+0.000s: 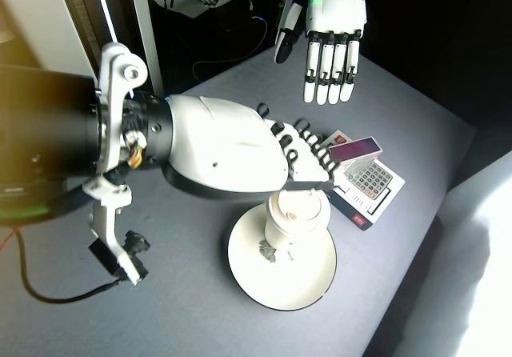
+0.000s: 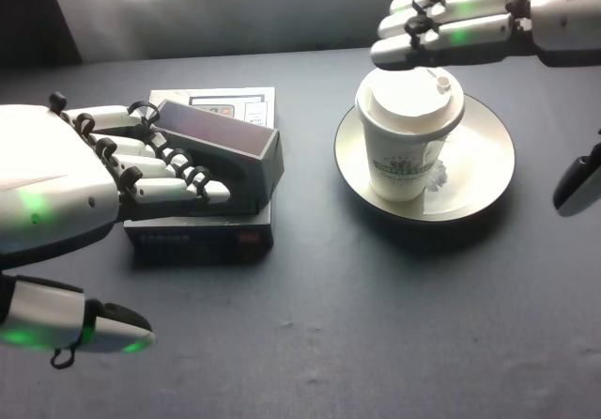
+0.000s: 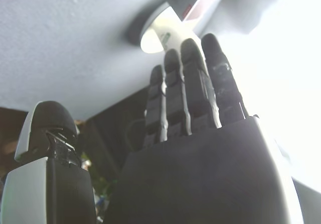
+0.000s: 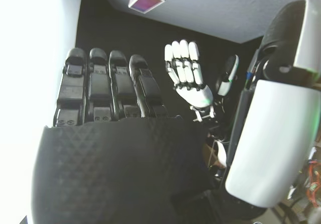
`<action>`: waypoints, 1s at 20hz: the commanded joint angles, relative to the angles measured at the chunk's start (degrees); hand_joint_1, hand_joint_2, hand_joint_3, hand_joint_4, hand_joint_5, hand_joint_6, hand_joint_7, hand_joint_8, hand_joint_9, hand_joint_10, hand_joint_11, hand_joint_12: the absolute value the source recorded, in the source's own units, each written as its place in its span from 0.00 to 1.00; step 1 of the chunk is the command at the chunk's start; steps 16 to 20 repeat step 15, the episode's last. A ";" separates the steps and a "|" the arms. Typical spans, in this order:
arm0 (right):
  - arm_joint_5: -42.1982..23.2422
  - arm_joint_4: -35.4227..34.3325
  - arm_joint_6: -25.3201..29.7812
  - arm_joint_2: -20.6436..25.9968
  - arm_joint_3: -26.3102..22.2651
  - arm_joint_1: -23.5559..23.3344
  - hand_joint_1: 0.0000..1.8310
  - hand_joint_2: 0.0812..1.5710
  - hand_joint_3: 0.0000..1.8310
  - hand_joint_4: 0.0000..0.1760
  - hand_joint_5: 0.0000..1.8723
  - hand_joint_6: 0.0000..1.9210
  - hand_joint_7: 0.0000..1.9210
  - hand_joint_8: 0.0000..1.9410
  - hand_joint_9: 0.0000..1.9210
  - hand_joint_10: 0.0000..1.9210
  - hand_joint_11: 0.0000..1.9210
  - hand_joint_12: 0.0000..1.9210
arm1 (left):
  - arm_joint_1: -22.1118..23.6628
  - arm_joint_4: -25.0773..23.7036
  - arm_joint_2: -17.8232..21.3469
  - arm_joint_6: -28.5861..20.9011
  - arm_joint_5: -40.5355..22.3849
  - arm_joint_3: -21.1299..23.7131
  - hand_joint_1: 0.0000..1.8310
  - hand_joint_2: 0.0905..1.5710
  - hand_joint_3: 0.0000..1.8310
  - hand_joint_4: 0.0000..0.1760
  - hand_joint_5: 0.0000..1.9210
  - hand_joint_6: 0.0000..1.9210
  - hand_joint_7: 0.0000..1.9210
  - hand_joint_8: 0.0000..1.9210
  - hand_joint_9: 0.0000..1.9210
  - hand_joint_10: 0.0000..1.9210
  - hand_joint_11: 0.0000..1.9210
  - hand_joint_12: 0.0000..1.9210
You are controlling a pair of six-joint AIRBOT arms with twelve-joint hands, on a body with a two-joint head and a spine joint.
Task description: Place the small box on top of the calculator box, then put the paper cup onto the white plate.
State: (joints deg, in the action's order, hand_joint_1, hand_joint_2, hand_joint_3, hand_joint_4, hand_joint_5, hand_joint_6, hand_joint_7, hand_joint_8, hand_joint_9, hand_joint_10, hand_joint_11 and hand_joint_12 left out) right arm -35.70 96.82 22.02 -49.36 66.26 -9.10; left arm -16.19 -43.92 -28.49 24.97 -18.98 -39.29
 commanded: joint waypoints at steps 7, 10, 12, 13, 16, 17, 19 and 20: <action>-0.47 -7.15 -6.19 3.38 -2.64 1.92 0.39 0.42 0.00 0.00 0.00 0.00 0.00 0.00 0.00 0.00 0.00 0.00 | 0.72 2.97 0.07 0.02 -4.93 -0.36 0.19 0.72 0.00 0.00 0.09 0.00 0.14 0.00 0.13 0.00 0.00 0.30; -0.98 -9.93 -9.35 4.12 -3.51 4.53 0.39 0.40 0.00 0.00 0.00 0.00 0.00 0.00 0.00 0.00 0.01 0.01 | 0.71 3.16 0.09 0.02 -5.00 -0.30 0.19 0.71 0.00 0.00 0.11 0.00 0.16 0.01 0.16 0.01 0.00 0.35; -1.18 -11.00 -10.75 4.17 -4.08 5.79 0.40 0.43 0.01 0.00 0.00 0.00 0.00 0.00 0.00 0.00 0.00 0.01 | 0.71 3.10 0.11 0.02 -5.10 -0.15 0.21 0.70 0.00 0.00 0.13 0.01 0.18 0.01 0.18 0.01 0.00 0.40; -1.44 -11.29 -11.16 4.19 -4.45 6.15 0.40 0.42 0.00 0.00 0.00 0.00 0.00 0.00 0.00 0.00 0.01 0.01 | 0.70 3.10 0.11 0.02 -5.10 -0.13 0.19 0.70 0.00 0.00 0.12 0.00 0.17 0.00 0.17 0.00 0.00 0.37; -2.29 -11.51 -11.54 4.30 -5.06 6.20 0.39 0.43 0.01 0.00 0.00 0.00 0.00 0.00 0.00 0.00 0.01 0.01 | 0.71 3.10 0.11 0.02 -5.09 -0.20 0.20 0.70 0.00 0.00 0.12 0.00 0.17 0.00 0.17 0.00 0.00 0.37; -2.29 -11.51 -11.54 4.30 -5.06 6.20 0.39 0.43 0.01 0.00 0.00 0.00 0.00 0.00 0.00 0.00 0.01 0.01 | 0.71 3.10 0.11 0.02 -5.09 -0.20 0.20 0.70 0.00 0.00 0.12 0.00 0.17 0.00 0.17 0.00 0.00 0.37; -2.29 -11.51 -11.54 4.30 -5.06 6.20 0.39 0.43 0.01 0.00 0.00 0.00 0.00 0.00 0.00 0.00 0.01 0.01 | 0.71 3.10 0.11 0.02 -5.09 -0.20 0.20 0.70 0.00 0.00 0.12 0.00 0.17 0.00 0.17 0.00 0.00 0.37; -2.29 -11.51 -11.54 4.30 -5.06 6.20 0.39 0.43 0.01 0.00 0.00 0.00 0.00 0.00 0.00 0.00 0.01 0.01 | 0.71 3.10 0.11 0.02 -5.09 -0.20 0.20 0.70 0.00 0.00 0.12 0.00 0.17 0.00 0.17 0.00 0.00 0.37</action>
